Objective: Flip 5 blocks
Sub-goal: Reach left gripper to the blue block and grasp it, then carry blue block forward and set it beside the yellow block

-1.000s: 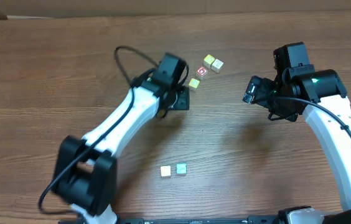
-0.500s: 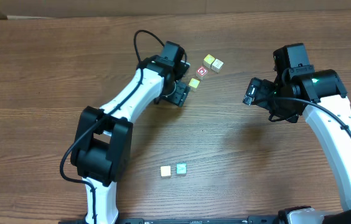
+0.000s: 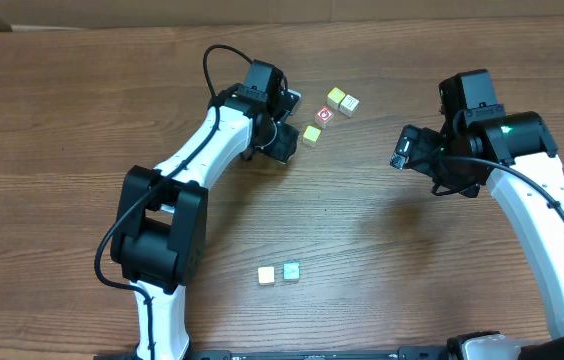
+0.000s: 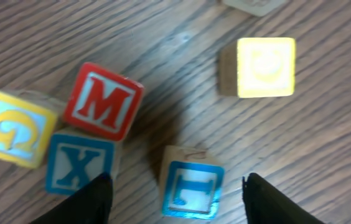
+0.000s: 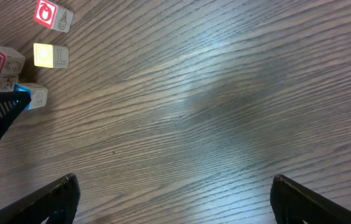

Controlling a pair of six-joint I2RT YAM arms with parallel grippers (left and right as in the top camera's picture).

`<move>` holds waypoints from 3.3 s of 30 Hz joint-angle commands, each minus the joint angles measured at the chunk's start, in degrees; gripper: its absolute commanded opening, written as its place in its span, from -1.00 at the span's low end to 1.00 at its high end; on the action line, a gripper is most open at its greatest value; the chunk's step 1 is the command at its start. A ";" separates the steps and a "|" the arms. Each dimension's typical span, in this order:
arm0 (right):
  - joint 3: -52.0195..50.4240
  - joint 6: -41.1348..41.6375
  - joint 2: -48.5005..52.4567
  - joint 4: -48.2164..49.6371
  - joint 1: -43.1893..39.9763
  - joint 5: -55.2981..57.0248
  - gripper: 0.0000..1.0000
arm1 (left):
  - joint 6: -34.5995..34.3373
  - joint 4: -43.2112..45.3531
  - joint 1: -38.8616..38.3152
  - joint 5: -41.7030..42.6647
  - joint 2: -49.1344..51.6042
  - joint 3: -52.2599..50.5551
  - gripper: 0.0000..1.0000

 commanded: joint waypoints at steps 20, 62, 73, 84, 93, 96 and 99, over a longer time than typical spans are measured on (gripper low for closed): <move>0.76 -0.42 -1.20 -0.68 -0.04 -0.11 0.97 | 0.52 -0.74 -1.01 3.93 1.11 0.70 -0.23; 0.76 -0.42 -1.20 0.48 -0.04 -0.09 0.99 | 0.04 -4.02 -0.90 3.08 4.50 4.39 -0.65; 0.76 -0.42 -1.20 -0.37 -0.04 -0.09 0.99 | -8.59 -8.52 -0.90 -0.02 -3.32 6.19 -0.74; 0.63 -0.46 -1.20 -3.48 -0.04 -0.09 0.97 | -17.00 -20.92 -0.96 -6.54 -17.20 4.98 -0.88; -1.90 -1.07 -1.22 -5.49 -0.04 -0.09 0.95 | -25.07 -20.92 -3.17 -11.34 -31.87 -13.60 -0.91; -4.07 -1.07 -1.22 -5.20 0.09 -0.39 0.94 | -28.87 -18.73 -5.14 -11.32 -40.46 -22.53 -0.91; -6.78 -1.05 -1.22 -3.93 1.09 -2.91 0.94 | -33.16 -18.14 -6.69 -11.28 -48.52 -30.12 -0.91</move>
